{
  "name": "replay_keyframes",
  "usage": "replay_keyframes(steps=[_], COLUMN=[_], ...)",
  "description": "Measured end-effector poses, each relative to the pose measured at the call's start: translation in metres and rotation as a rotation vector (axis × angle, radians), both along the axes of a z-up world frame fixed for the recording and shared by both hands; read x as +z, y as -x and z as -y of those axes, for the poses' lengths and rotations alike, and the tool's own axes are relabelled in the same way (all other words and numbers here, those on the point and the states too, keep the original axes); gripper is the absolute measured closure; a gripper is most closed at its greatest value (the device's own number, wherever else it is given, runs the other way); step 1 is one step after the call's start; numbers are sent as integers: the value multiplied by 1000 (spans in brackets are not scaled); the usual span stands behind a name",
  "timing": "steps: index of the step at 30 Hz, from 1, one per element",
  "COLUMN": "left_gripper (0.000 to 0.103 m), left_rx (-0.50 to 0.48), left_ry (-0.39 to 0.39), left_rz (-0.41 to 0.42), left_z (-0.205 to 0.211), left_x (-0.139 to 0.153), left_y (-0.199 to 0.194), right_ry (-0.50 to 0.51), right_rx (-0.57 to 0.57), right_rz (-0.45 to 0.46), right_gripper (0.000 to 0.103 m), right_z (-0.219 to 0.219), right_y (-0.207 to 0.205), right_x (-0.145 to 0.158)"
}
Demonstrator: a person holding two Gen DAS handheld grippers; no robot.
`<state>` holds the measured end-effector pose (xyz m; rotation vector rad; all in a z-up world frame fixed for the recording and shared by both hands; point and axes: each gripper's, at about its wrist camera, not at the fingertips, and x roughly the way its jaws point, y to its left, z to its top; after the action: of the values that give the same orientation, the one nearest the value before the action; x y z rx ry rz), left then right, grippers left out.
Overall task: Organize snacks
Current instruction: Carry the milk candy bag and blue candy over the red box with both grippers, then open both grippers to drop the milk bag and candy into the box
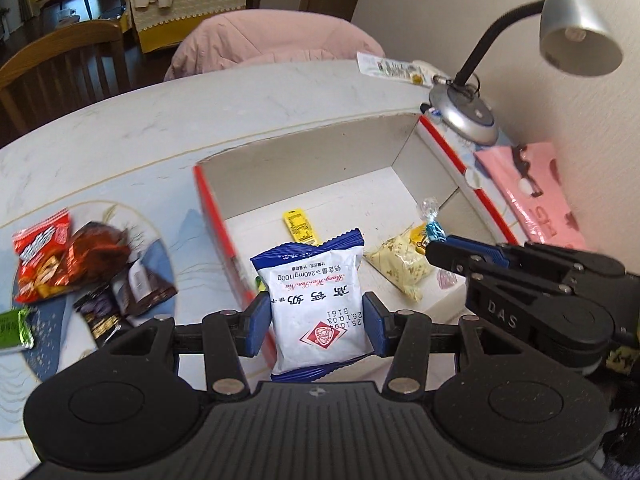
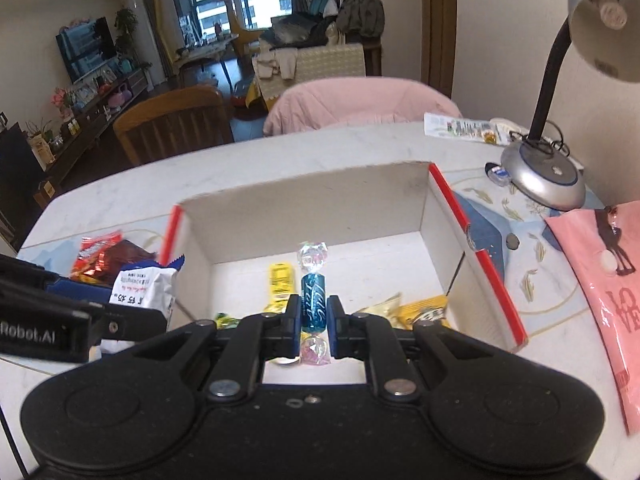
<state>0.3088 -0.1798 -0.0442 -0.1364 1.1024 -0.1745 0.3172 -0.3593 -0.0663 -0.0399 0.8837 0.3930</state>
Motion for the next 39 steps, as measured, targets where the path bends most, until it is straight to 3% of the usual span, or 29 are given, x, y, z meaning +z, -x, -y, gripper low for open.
replay_keyframes(steps=[10, 20, 28, 36, 39], left_gripper=[55, 55, 54, 53, 46], left_rx=[-17, -74, -80, -73, -85], left_ry=[-62, -120, -146, -129, -119], left_rz=[-77, -140, -188, -153, -117], left_z=[36, 65, 69, 64, 64], left_x=[-39, -72, -87, -81, -71], left_y=[-41, -54, -58, -50, -44], right_ry=[2, 23, 0, -16, -37], right_rx=[6, 28, 40, 59, 46], right_rz=[-109, -203, -211, -158, -138], right_gripper=[91, 91, 91, 90, 90], right_z=[7, 5, 9, 11, 13], right_y=[-58, -74, -73, -63, -58], right_x=[-38, -62, -60, -49, -41])
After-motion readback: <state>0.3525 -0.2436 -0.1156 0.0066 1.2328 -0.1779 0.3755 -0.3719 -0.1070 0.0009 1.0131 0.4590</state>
